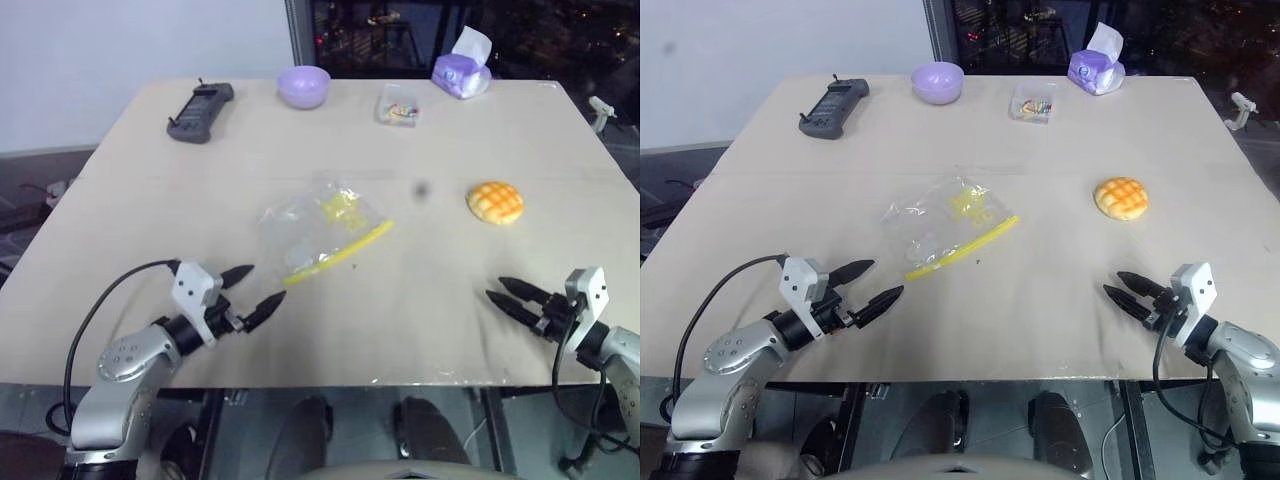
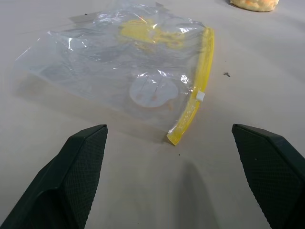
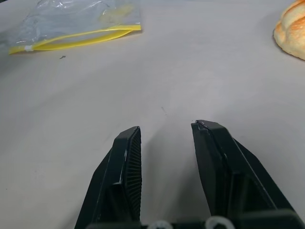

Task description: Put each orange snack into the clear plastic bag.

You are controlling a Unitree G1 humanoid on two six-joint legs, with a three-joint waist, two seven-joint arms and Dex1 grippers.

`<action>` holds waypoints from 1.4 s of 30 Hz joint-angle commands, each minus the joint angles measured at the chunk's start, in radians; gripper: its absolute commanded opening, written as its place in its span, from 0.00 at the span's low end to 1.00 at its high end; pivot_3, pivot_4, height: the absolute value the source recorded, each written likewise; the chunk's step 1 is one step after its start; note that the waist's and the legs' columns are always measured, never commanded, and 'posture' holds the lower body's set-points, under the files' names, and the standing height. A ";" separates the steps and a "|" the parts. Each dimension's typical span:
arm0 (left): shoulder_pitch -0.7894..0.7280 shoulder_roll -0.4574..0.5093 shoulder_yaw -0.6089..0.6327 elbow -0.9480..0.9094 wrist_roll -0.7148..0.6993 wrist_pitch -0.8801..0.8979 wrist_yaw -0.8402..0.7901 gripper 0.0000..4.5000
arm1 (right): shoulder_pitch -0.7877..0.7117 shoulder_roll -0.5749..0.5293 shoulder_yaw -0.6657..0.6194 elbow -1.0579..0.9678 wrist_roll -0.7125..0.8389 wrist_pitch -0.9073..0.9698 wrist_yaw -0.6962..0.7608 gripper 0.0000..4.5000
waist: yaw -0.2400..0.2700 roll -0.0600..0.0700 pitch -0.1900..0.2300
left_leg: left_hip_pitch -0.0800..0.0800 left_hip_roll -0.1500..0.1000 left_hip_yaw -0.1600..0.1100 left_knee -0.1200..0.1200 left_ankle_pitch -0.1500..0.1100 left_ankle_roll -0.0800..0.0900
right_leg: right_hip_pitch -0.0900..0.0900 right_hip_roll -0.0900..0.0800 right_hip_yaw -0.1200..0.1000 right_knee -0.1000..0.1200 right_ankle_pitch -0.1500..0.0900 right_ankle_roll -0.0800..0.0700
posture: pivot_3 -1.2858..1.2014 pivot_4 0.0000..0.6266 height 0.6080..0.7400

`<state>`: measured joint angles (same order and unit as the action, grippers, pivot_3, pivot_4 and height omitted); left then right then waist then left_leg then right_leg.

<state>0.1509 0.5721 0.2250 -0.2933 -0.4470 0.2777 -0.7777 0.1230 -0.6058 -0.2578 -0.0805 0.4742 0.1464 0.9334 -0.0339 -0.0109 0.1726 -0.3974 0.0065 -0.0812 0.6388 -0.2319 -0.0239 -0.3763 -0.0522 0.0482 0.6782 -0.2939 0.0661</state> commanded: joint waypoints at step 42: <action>-0.082 -0.029 0.049 0.092 -0.085 0.078 0.070 0.99 | -0.020 -0.033 0.038 -0.298 0.175 0.102 0.095 0.41 | 0.002 0.000 0.000 | 0.000 0.000 -0.001 0.000 0.000 0.000 | 0.000 0.000 -0.001 0.000 0.000 0.000 | 0.52 0.24 1.00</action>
<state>0.0795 0.5449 0.2484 -0.2006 -0.5097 0.3203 -0.7360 0.1064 -0.6257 -0.2095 -0.3583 0.6454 0.2498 1.0313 -0.0320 -0.0112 0.1724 -0.3976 0.0065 -0.0823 0.6389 -0.2319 -0.0239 -0.3761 -0.0521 0.0472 0.6782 -0.2939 0.0662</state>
